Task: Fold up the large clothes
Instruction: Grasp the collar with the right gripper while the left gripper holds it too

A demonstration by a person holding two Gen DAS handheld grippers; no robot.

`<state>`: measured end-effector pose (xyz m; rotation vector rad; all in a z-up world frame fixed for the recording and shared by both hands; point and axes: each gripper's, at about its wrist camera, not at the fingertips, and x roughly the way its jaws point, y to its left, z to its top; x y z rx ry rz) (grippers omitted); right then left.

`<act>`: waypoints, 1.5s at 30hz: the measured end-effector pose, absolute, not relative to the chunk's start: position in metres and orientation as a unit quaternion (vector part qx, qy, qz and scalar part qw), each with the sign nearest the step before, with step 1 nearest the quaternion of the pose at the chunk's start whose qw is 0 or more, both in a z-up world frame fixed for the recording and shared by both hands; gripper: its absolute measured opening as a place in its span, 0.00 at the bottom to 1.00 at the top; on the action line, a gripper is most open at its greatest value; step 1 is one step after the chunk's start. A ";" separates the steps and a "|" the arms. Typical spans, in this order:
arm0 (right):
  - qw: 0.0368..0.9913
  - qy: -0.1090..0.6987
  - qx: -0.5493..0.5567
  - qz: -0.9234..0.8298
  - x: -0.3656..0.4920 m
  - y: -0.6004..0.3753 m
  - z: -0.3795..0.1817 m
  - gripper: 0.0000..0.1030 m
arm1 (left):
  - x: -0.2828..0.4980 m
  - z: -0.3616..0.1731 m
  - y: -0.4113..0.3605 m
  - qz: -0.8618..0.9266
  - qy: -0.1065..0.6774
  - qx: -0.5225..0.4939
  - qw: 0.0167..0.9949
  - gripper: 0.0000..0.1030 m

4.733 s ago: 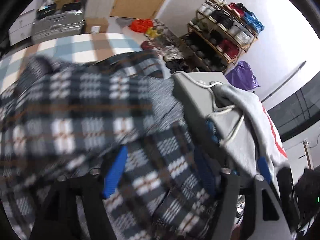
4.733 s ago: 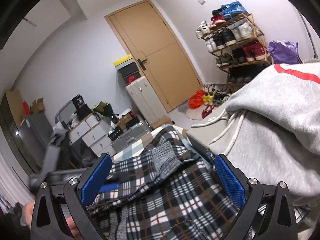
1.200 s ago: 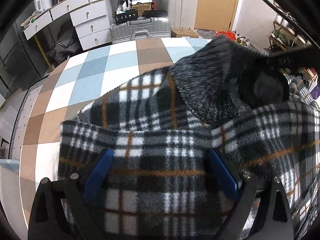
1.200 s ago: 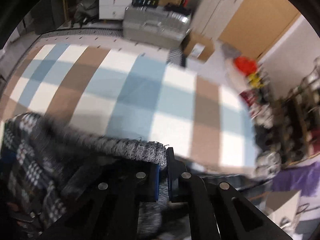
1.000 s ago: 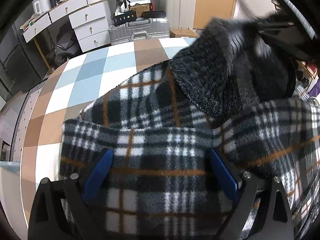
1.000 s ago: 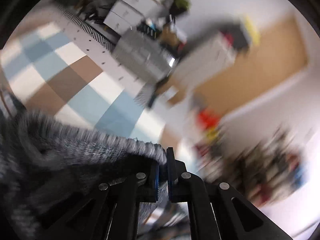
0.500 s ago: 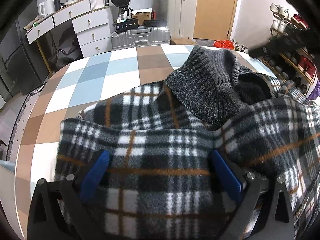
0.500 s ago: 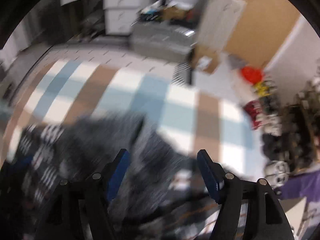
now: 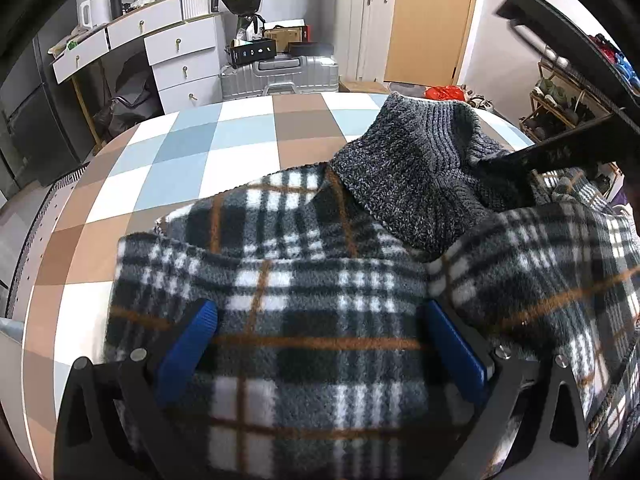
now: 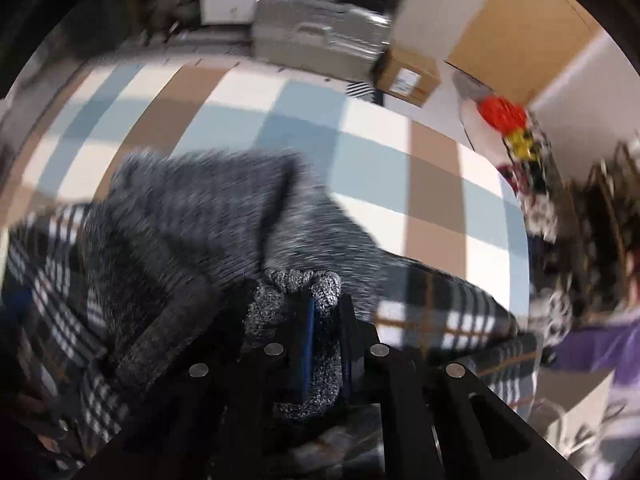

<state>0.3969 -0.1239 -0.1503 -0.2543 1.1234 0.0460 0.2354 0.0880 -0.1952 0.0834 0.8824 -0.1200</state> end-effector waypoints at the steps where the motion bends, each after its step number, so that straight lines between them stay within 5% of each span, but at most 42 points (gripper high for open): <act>1: 0.844 0.523 -0.112 0.017 0.395 -0.130 -0.146 0.09 | 0.235 -0.195 0.088 -0.058 0.426 0.041 0.902 0.98; 16: 0.908 0.417 -0.030 0.026 0.381 -0.169 -0.092 0.14 | 0.237 -0.195 0.088 -0.056 0.434 0.046 0.898 0.98; 18: 0.920 0.384 -0.063 0.036 0.376 -0.159 -0.081 0.52 | 0.243 -0.191 0.085 -0.064 0.451 0.054 0.889 0.98; 19: 0.924 0.375 -0.070 0.036 0.374 -0.156 -0.079 0.84 | 0.249 -0.186 0.086 -0.078 0.466 0.049 0.880 0.98; 20: 0.930 0.358 -0.071 0.044 0.371 -0.154 -0.078 0.89 | 0.254 -0.179 0.088 -0.089 0.473 0.037 0.876 0.98; 24: 0.907 0.406 -0.102 0.057 0.394 -0.142 -0.101 0.88 | 0.277 -0.150 0.094 -0.090 0.464 -0.001 0.881 0.98; 32: 0.867 0.479 -0.128 0.050 0.430 -0.139 -0.150 0.82 | 0.353 -0.152 0.045 -0.068 0.489 0.095 0.864 0.98; 33: 0.866 0.484 -0.116 0.052 0.433 -0.143 -0.153 0.76 | 0.356 -0.157 0.043 -0.068 0.492 0.104 0.862 0.98; 34: 0.864 0.489 -0.107 0.057 0.433 -0.146 -0.155 0.49 | 0.362 -0.164 0.038 -0.062 0.498 0.120 0.856 0.98; 36: 0.850 0.516 -0.088 0.058 0.441 -0.154 -0.165 0.15 | 0.368 -0.173 0.032 -0.060 0.506 0.140 0.849 0.98; 37: 0.847 0.522 -0.082 0.052 0.441 -0.156 -0.166 0.13 | 0.369 -0.177 0.029 -0.066 0.506 0.145 0.848 0.97; 38: 0.848 0.523 -0.071 0.051 0.441 -0.162 -0.166 0.11 | 0.366 -0.178 0.030 -0.068 0.504 0.149 0.848 0.85; 39: 0.851 0.518 -0.058 0.057 0.439 -0.167 -0.164 0.10 | 0.365 -0.182 0.027 -0.073 0.509 0.156 0.844 0.48; 40: 0.855 0.512 -0.056 0.058 0.435 -0.169 -0.161 0.08 | 0.363 -0.182 0.025 -0.087 0.517 0.151 0.838 0.27; 42: 0.875 0.477 -0.066 0.059 0.420 -0.171 -0.144 0.08 | 0.355 -0.172 0.027 -0.090 0.511 0.146 0.842 0.11; 45: 0.897 0.430 -0.080 0.063 0.388 -0.172 -0.113 0.08 | 0.332 -0.141 0.031 -0.082 0.478 0.138 0.863 0.10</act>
